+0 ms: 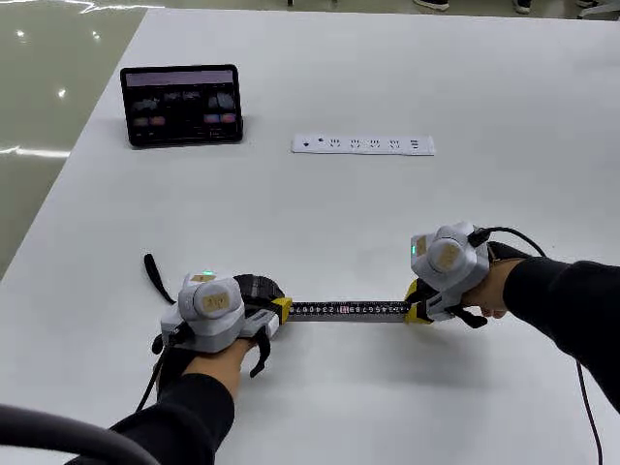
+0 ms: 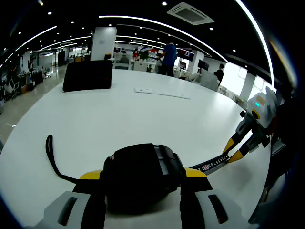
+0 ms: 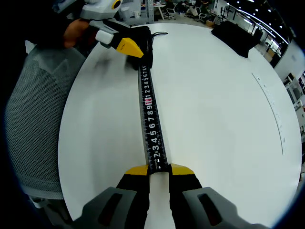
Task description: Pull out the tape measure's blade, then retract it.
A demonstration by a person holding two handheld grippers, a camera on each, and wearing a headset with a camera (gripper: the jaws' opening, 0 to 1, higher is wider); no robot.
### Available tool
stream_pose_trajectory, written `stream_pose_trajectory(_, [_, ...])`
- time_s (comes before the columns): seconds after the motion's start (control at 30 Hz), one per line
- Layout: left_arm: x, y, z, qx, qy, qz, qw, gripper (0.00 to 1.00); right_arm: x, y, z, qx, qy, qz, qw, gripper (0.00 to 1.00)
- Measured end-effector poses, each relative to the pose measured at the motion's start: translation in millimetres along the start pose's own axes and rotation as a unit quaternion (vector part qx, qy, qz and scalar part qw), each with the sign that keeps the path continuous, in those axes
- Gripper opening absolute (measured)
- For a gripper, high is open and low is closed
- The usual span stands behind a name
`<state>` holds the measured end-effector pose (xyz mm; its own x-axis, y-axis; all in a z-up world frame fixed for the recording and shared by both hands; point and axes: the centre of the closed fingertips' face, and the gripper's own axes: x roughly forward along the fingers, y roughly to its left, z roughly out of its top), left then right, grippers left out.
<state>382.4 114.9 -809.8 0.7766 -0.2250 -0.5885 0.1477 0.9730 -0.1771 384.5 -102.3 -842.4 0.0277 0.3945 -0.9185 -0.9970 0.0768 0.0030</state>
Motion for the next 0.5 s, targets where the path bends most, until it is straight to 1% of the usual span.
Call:
stream_pose_trajectory(0.13, [0.3,0.1,0.2,-0.001,0.000,0.000,1.0000,0.59,2.2,1.3,4.1,0.000,-0.002,0.001,1.0000,0.10])
stream_pose_trajectory(0.5, [0.7,-0.1,-0.3,-0.001,0.001,-0.001,1.0000,0.59,3.1,2.8,8.4,-0.001,-0.005,0.001,1.0000,0.10])
